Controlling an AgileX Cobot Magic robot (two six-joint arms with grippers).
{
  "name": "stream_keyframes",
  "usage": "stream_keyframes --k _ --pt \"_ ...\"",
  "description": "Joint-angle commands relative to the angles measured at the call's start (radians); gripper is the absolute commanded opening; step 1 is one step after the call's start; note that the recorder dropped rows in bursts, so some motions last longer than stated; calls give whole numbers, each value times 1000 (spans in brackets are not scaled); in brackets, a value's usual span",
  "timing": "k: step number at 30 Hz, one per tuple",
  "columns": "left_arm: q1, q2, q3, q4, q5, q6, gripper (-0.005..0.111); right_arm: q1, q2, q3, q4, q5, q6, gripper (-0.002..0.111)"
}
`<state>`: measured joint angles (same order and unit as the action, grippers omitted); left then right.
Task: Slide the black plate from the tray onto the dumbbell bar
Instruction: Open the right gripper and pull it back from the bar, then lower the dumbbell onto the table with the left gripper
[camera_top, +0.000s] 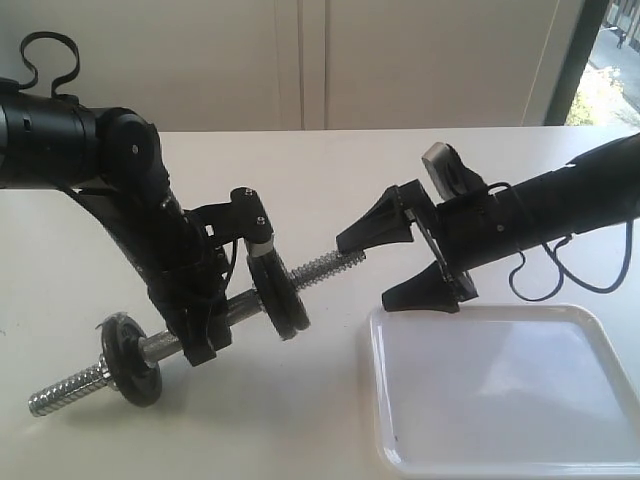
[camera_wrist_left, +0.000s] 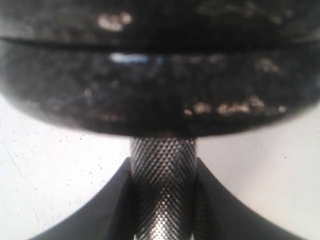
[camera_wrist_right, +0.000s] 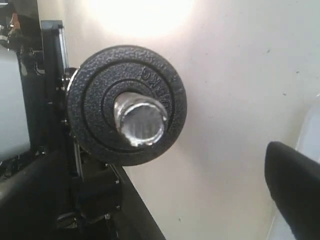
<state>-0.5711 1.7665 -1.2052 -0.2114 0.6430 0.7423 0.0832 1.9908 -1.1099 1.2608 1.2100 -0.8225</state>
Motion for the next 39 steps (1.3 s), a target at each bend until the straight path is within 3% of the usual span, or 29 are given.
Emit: stream_keyframes --k 1,6,10,19,24,29,39 --pt "1 -63 -29 -70 -21 -9 0 -29 -10 -6 6 11 5 105" --pt "1 -56 -29 -71 -21 -9 0 -33 -10 -6 9 11 5 104" --pt "1 -31 -29 -71 -21 -9 0 -33 -10 -6 14 11 5 94" --pt "1 -21 -29 -73 -21 -9 0 -33 -10 -6 40 11 -12 51" --pt "1 -20 -29 -73 -21 -9 0 -33 -10 -6 48 11 -29 35" --pt "1 -16 -29 -73 -21 -9 0 -33 -10 -6 48 11 -46 29" --pt "1 39 -29 -73 -23 -9 0 -33 -10 -7 49 11 -44 28"
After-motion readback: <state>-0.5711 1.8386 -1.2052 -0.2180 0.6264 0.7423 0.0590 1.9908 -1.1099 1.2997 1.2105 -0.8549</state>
